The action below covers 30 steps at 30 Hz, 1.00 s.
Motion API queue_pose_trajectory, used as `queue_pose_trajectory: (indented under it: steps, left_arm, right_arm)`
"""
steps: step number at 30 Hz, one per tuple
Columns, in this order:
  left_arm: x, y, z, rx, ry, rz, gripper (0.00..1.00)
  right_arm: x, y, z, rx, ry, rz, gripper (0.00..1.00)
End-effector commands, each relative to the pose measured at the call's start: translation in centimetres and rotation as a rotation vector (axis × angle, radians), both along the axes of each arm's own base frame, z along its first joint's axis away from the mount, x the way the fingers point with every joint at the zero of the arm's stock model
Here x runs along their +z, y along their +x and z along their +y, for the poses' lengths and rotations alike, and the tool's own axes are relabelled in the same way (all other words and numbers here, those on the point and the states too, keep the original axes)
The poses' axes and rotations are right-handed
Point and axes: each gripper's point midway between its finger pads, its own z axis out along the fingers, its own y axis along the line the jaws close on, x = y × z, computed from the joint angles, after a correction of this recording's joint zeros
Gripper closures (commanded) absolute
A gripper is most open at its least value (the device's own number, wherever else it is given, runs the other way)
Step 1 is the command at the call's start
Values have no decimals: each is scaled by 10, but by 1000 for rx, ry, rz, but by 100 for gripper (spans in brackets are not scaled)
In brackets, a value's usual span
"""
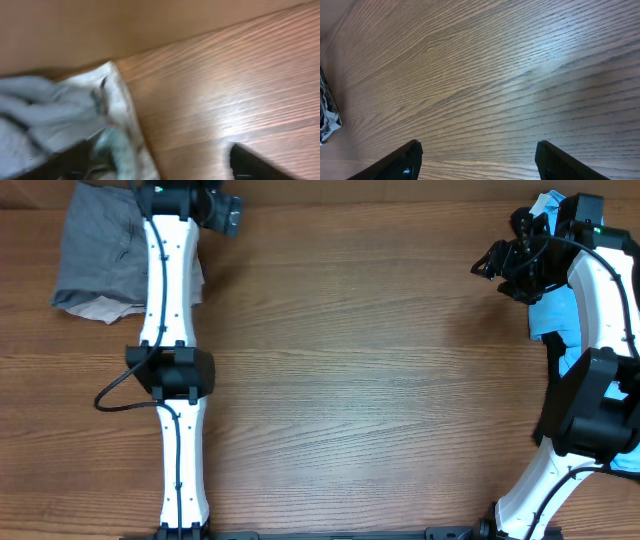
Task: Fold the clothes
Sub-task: 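Place the grey shorts on the beige shorts stack and release the left gripper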
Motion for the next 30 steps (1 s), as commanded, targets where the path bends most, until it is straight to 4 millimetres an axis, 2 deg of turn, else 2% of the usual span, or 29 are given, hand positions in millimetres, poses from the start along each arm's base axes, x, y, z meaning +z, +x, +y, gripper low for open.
queue_pose_trajectory:
  steps: [1,3,4,8,12,16,18,25,27,29,30]
  left_arm:
    - [-1,-11,25,92,-24,35,70]
    - [-4,-15,33,134,-49,54,94]
    - [-6,-16,39,154,-59,59,96]
    - [-12,-19,58,215,-99,75,96]
    - [-14,-20,68,226,-138,80,96]
    - [-30,-25,82,254,-140,121,96]
    - [-41,-21,89,270,-144,124,96]
    - [-77,14,118,311,-113,26,96]
    - [-76,25,128,330,-94,-29,96]
    - [-65,41,139,338,-87,-123,96]
    - [-59,43,141,339,-86,-139,96]
  right_arm:
    - [8,2,0,1,-5,-24,23]
    - [9,3,0,1,-6,-27,23]
    - [9,3,-1,1,-7,-29,23]
    - [9,4,-1,1,-7,-31,23]
    - [9,5,-1,0,-8,-34,23]
    - [10,6,-1,1,-10,-42,23]
    - [10,6,-1,0,-9,-41,23]
    - [10,6,-1,0,-10,-42,23]
    - [10,6,-1,0,-10,-42,23]
    - [10,6,-1,1,-10,-42,23]
    - [10,6,-1,1,-11,-42,23]
